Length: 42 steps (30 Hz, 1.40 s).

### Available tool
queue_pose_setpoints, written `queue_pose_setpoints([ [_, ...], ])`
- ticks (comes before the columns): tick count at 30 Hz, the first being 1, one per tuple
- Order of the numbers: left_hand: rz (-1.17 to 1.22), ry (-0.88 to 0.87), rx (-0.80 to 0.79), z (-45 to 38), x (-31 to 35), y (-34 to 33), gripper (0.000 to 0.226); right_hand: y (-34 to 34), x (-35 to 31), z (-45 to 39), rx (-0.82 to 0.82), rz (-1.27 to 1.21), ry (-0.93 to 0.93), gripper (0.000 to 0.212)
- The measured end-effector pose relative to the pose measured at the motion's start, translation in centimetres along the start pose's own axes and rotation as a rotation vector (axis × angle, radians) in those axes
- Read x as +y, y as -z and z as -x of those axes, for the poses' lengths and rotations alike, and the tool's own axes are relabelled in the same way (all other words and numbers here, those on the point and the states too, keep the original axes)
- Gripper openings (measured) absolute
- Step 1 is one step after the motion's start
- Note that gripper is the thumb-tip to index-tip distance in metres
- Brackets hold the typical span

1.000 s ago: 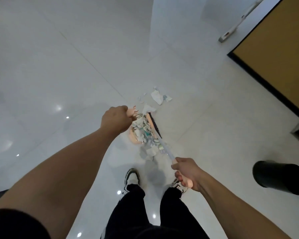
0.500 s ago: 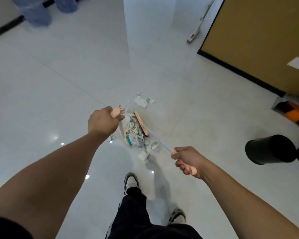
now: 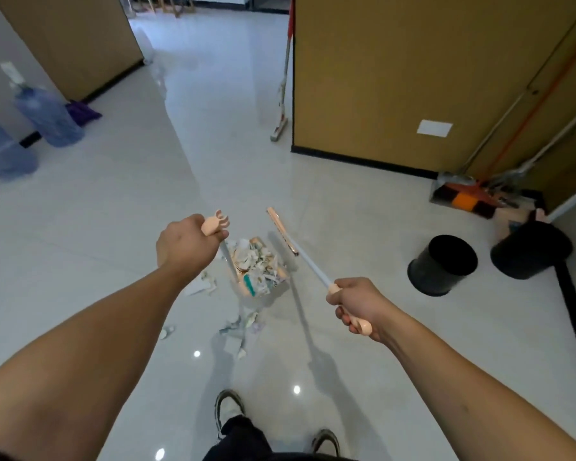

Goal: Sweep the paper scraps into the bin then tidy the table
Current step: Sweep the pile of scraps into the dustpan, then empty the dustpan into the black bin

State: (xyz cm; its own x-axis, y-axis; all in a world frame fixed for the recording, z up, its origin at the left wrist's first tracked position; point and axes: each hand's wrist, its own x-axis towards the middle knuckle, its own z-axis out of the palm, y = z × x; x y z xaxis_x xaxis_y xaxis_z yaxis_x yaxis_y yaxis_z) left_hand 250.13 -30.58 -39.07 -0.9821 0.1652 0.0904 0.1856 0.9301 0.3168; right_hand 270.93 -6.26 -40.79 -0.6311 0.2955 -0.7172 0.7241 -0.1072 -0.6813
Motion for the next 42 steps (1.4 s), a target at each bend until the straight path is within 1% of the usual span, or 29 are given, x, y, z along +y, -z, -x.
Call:
queue_pose_setpoints([
  [3, 0.021, -0.060, -0.015, -0.2, 4.5, -0.3, 0.038, 3.1, 0.9, 1.2, 0.082, -0.052, 0.009, 0.011],
  [9, 0.059, -0.253, -0.054, -2.6, 12.5, -1.4, 0.037, 8.4, 2.0, 2.1, 0.246, -0.156, 0.004, 0.013],
  [11, 0.084, -0.308, -0.081, -3.8, 15.2, -1.9, 0.037, 9.8, 2.4, 2.2, 0.296, -0.200, -0.007, 0.016],
  [16, 0.162, -0.451, -0.116, -6.3, 22.4, -3.5, 0.038, 12.7, 2.5, 2.6, 0.430, -0.323, -0.039, 0.014],
  [19, 0.195, -0.564, -0.126, -7.5, 26.7, -3.9, 0.036, 13.8, 2.5, 2.9, 0.516, -0.395, -0.058, 0.015],
  [23, 0.224, -0.691, -0.116, -8.3, 32.2, -4.1, 0.038, 16.2, 2.8, 3.5, 0.585, -0.438, -0.067, 0.011],
  [25, 0.242, -0.751, -0.108, -8.7, 34.8, -4.2, 0.039, 18.1, 3.0, 3.6, 0.611, -0.436, -0.085, 0.009],
  [28, 0.214, -0.880, -0.089, -8.9, 38.7, -5.1, 0.041, 21.7, 3.2, 3.3, 0.637, -0.449, -0.089, 0.015],
  [34, 0.097, -1.064, 0.024, -7.6, 46.9, -7.3, 0.038, 29.3, 3.7, 2.4, 0.667, -0.476, -0.051, 0.022],
  [38, 0.045, -1.194, 0.091, -6.5, 51.5, -8.9, 0.039, 33.8, 4.6, 2.5, 0.660, -0.481, -0.052, 0.040],
  [42, 0.009, -1.239, 0.109, -5.6, 54.7, -10.6, 0.037, 36.2, 5.8, 2.7, 0.650, -0.484, -0.040, 0.053],
])
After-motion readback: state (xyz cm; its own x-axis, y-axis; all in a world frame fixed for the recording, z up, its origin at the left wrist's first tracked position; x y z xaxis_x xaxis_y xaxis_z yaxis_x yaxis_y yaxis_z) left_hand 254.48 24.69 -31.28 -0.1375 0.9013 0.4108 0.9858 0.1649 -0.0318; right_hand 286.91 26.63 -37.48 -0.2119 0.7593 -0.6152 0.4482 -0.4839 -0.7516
